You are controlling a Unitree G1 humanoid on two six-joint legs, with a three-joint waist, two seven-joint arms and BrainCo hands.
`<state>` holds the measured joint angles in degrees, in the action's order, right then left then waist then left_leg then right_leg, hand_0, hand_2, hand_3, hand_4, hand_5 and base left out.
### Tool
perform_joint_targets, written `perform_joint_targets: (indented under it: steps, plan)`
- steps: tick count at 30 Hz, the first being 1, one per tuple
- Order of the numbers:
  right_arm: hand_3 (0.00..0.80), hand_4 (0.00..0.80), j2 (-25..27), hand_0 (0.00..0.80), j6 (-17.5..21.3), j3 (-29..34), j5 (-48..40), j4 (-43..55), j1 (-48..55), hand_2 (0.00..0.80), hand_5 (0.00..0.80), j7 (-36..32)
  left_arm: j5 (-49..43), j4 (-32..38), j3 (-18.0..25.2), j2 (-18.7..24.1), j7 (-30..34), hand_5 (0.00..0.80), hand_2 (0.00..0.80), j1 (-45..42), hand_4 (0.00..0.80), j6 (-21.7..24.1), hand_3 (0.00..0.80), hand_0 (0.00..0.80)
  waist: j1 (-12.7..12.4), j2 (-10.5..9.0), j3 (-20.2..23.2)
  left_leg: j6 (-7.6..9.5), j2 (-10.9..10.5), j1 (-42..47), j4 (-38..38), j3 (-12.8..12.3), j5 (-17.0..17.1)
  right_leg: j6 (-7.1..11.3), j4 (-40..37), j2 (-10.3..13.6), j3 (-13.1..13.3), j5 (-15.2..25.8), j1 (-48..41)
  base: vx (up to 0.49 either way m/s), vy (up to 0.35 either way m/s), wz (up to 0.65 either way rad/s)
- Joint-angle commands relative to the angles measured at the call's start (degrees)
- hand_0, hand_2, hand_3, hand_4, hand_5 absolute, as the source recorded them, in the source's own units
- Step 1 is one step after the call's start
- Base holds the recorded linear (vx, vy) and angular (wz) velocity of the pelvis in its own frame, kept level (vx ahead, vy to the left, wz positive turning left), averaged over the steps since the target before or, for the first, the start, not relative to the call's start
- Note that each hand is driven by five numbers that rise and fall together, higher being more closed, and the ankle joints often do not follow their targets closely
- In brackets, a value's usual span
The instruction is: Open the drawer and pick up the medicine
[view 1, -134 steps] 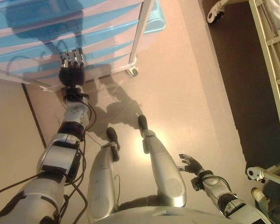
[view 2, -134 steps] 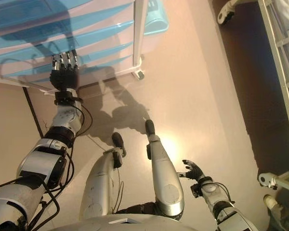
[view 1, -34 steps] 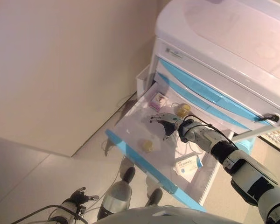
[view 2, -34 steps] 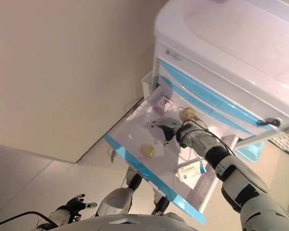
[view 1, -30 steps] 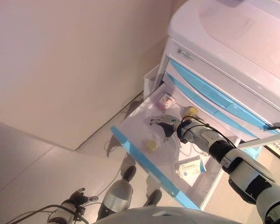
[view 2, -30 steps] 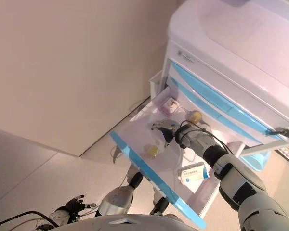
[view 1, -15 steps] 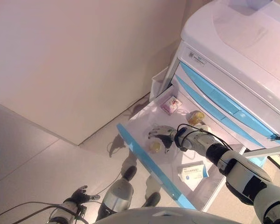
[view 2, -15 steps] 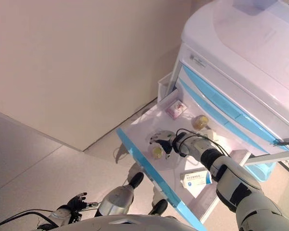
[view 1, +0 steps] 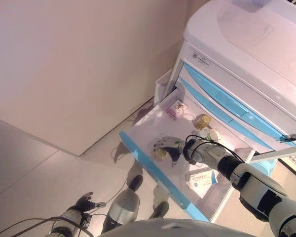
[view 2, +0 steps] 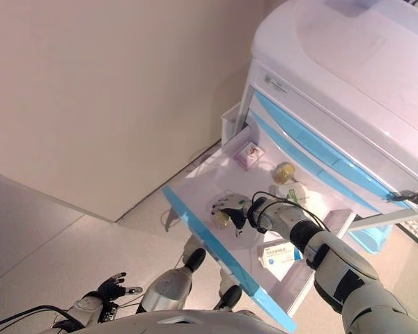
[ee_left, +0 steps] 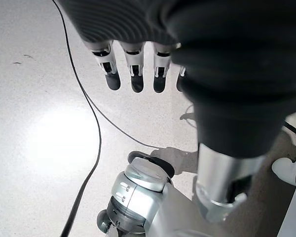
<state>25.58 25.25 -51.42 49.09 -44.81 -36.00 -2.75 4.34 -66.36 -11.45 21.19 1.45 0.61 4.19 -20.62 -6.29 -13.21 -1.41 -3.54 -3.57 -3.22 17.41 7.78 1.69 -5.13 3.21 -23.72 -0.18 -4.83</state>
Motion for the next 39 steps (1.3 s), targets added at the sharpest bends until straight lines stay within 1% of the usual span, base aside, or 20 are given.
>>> perform_joint_targets:
  steps: [1,9,20,28,37,38,39]
  plan:
    - [0.000,0.000,0.1,0.000,0.5,0.7,0.7,3.4,1.3,0.000,0.000,2.5,-1.4,-2.6,-1.4,-0.4,-0.6,0.000,0.000,-0.2,0.000,0.8,0.000,0.000,0.3,0.75,2.1,-1.10,0.1,-0.6,-0.8,-1.5,-4.0,0.20,4.2,-0.6,0.7,-3.5,0.3,0.000,0.000,0.00]
    - [0.000,0.000,-1.9,0.000,-1.4,1.1,1.3,1.9,1.7,0.000,0.000,3.2,-1.4,-2.3,-2.1,-0.9,-1.0,0.000,0.000,-0.1,0.000,0.6,0.000,0.000,0.1,1.54,2.1,-1.01,-0.1,-0.4,-0.8,-1.0,-4.1,0.22,4.2,-0.4,0.3,-3.6,0.2,0.000,0.000,0.00]
    - [0.000,0.000,-4.2,0.000,-4.3,1.8,4.3,-1.1,1.7,0.000,0.000,8.5,-1.3,-2.1,-2.9,-1.5,-0.8,0.000,0.000,-0.2,0.000,1.0,0.000,0.000,-0.6,2.41,2.0,-0.70,-0.6,-0.5,-0.7,-0.3,-4.2,0.38,4.3,0.0,-0.4,-3.6,0.2,0.000,0.000,0.00]
    - [0.000,0.000,-4.9,0.000,-6.2,1.8,5.3,-3.3,1.6,0.000,0.000,8.7,-1.2,-2.1,-3.1,-1.5,-0.6,0.000,0.000,-0.1,0.000,1.5,0.000,0.000,-0.9,2.78,1.8,-0.50,-0.9,-0.6,-0.7,0.0,-4.1,0.43,4.3,0.2,-0.8,-3.6,0.2,0.000,0.000,0.00]
    - [0.000,0.000,-5.2,0.000,-6.2,2.0,6.1,-5.5,2.2,0.000,0.000,10.3,-0.8,-1.9,-3.8,-1.5,-0.9,0.000,0.000,0.0,0.000,1.3,0.000,0.000,-1.0,2.96,1.6,-0.44,-0.9,-0.8,-0.7,0.2,-4.0,0.49,4.5,0.3,-1.1,-3.5,0.4,0.000,0.000,0.00]
    - [0.342,0.342,-5.1,0.342,-6.2,2.0,6.0,-5.4,2.2,0.342,0.342,10.3,-0.7,-1.8,-3.8,-1.4,-0.8,0.000,0.000,-0.1,0.000,1.5,0.000,0.000,-1.0,2.97,1.6,-0.44,-0.9,-0.8,-0.7,0.2,-4.0,0.48,4.5,0.3,-1.0,-3.5,0.4,0.000,0.000,0.00]
    - [0.411,0.411,-5.1,0.411,-6.2,2.0,6.1,-5.4,2.1,0.411,0.411,10.3,-0.7,-1.8,-3.8,-1.4,-0.7,0.000,0.000,-0.1,0.000,1.5,0.000,0.000,-1.0,2.98,1.5,-0.44,-0.9,-0.8,-0.7,0.2,-4.0,0.48,4.5,0.3,-1.0,-3.5,0.5,0.000,0.000,0.00]
